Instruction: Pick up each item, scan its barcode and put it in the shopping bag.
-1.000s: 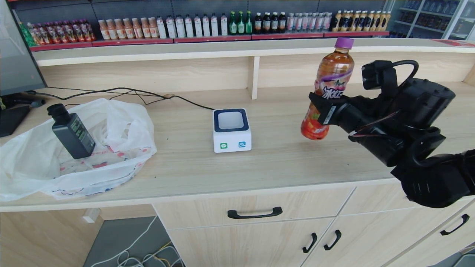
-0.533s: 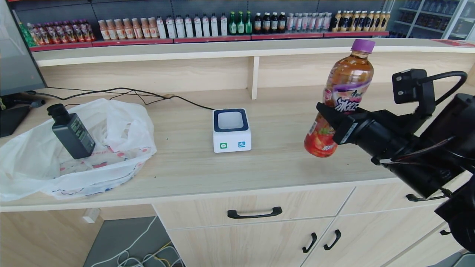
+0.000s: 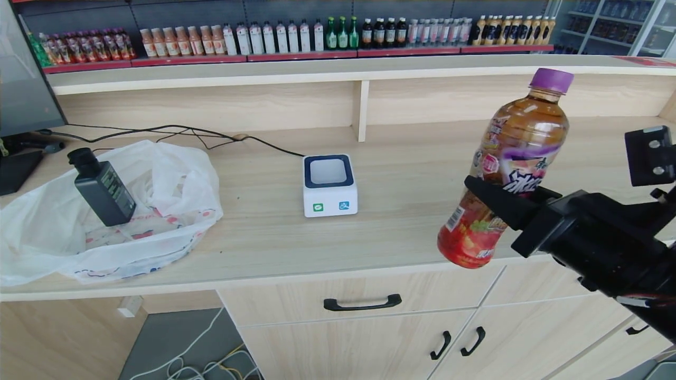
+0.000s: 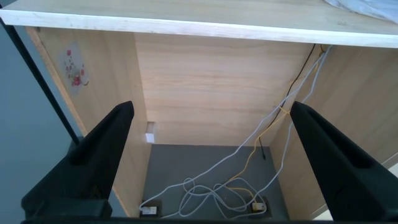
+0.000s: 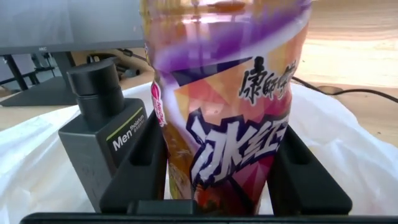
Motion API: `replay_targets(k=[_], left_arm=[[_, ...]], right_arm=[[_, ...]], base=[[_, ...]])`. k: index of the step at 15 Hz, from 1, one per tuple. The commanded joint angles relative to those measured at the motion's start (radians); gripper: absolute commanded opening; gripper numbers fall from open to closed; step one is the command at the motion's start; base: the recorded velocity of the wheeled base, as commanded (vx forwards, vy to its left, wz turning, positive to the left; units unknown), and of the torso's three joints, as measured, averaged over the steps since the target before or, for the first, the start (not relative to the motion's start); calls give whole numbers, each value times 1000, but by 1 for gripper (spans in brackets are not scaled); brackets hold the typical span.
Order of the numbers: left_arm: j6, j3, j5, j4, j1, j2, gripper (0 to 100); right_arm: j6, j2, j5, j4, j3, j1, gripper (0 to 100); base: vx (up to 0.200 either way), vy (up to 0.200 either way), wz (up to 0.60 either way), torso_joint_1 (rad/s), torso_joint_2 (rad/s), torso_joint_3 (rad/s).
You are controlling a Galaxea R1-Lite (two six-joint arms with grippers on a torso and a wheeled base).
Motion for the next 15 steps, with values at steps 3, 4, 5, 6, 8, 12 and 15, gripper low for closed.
replay_targets(k=[3, 4, 5, 6, 8, 12, 15], left_arm=[[0, 0, -1, 0, 0, 0, 100], [-2, 0, 1, 0, 0, 0, 100], [-2, 0, 1, 0, 0, 0, 100], [0, 0, 1, 0, 0, 0, 100], [-2, 0, 1, 0, 0, 0, 100], [0, 0, -1, 0, 0, 0, 100], [0, 0, -1, 0, 0, 0, 100]], right_arm=[[-4, 23, 0, 6, 5, 3, 0], [-3, 22, 0, 6, 6, 4, 0], [-3, 22, 0, 6, 8, 4, 0], [-1, 19, 0, 6, 14, 4, 0], [4, 6, 0, 6, 23, 4, 0], [5, 2, 0, 6, 51, 4, 0], [4, -4, -2, 6, 52, 9, 100]], base=[[0, 0, 0, 0, 0, 0], [0, 0, 0, 0, 0, 0], [0, 0, 0, 0, 0, 0], [0, 0, 0, 0, 0, 0], [0, 0, 0, 0, 0, 0], [0, 0, 0, 0, 0, 0], [0, 0, 0, 0, 0, 0]])
